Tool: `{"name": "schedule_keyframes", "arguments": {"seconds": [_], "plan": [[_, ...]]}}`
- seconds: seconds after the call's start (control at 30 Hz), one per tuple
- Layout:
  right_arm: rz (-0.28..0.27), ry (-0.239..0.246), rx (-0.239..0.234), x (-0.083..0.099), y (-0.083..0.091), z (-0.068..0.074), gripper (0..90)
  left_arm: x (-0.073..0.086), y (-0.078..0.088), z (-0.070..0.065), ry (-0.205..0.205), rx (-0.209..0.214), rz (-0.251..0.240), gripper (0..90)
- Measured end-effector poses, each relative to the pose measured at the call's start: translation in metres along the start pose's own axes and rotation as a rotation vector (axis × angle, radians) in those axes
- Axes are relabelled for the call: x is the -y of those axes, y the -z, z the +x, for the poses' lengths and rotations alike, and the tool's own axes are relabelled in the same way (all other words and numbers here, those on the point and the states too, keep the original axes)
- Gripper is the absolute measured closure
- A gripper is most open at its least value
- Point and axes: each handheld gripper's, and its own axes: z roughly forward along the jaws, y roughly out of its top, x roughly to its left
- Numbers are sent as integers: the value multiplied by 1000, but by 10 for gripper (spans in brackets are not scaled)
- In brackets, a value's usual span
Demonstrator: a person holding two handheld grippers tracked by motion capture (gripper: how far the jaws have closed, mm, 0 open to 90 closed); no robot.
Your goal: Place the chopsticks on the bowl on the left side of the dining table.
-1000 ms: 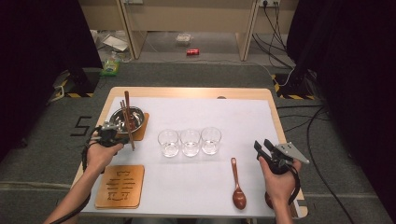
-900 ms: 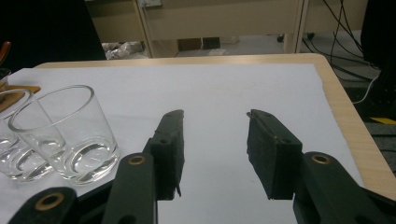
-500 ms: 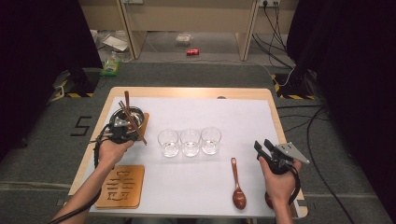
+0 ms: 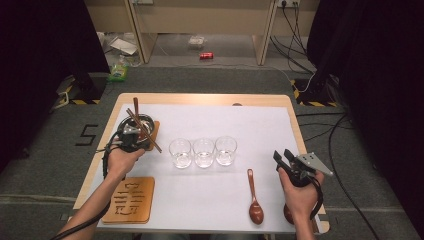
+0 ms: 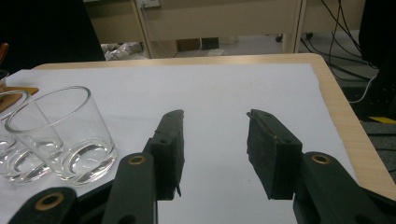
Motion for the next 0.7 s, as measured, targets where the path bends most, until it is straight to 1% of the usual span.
{"name": "schedule_keyframes", "arguments": {"seconds": [0.03,0.13,0.17,0.2,0.33,0.47,0.6,0.7], "plan": [[0,0,0,0,0,0,565,-1,2,2,9,-2,-4,891],[0,-1,1,0,0,0,565,-6,7,10,56,0,-11,897],[1,-1,1,0,0,0,565,-8,8,12,64,-4,-12,897],[1,0,1,0,0,0,565,-11,8,15,63,-11,-18,897],[4,5,-1,1,-1,0,565,-22,5,24,45,-54,-50,897],[6,4,0,1,-2,0,565,-38,-5,33,-18,-106,-75,897],[4,4,-2,2,-2,1,565,-54,-18,42,-34,-151,-71,897],[4,2,-5,2,-2,1,565,-63,-28,47,-36,-172,-59,897]]}}
